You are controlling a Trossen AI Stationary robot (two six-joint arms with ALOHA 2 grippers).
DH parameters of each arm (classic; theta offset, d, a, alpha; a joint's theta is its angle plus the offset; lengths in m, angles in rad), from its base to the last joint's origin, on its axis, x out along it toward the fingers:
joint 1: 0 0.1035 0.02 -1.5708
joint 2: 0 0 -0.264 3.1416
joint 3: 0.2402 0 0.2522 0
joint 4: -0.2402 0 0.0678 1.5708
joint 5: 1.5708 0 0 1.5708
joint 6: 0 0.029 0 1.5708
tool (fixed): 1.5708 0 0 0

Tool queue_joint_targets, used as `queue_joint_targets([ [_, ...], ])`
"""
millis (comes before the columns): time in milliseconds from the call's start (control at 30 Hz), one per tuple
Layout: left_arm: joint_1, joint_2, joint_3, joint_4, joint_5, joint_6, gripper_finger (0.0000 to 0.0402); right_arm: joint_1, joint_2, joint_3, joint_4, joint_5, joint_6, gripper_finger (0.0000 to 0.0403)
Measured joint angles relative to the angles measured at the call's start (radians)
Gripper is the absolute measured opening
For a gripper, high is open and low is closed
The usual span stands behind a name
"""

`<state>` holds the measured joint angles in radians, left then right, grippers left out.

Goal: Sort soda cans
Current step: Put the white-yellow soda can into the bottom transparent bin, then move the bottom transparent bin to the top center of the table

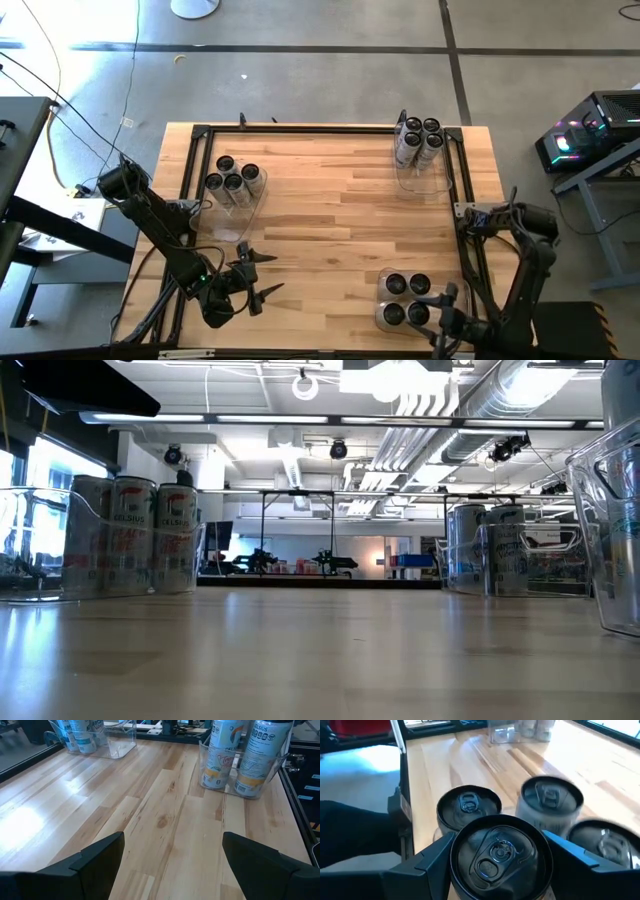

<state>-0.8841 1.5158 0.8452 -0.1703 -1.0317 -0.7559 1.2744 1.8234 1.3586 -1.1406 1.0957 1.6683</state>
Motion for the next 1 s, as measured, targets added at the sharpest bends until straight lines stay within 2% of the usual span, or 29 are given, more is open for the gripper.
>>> queue_joint_targets([
  [133,0.000,0.000,0.000,0.000,0.000,0.000,0.0333,0.016,0.002,-0.038,0.006,-0.006,0.083,0.0238],
  [300,0.000,0.000,0.000,0.000,0.000,0.000,0.0333,0.013,0.002,-0.070,0.051,-0.005,0.087,0.0240],
  [533,0.000,0.000,0.000,0.000,0.000,0.000,0.0333,0.005,0.001,-0.072,0.070,-0.011,0.090,0.0314],
  [733,0.000,0.000,0.000,0.005,0.001,0.000,0.0333,0.003,0.001,0.017,-0.012,-0.056,0.088,0.0322],
  [1000,0.000,0.000,0.000,0.011,0.003,0.000,0.0333,-0.020,0.001,0.198,-0.230,-0.143,0.081,0.0324],
])
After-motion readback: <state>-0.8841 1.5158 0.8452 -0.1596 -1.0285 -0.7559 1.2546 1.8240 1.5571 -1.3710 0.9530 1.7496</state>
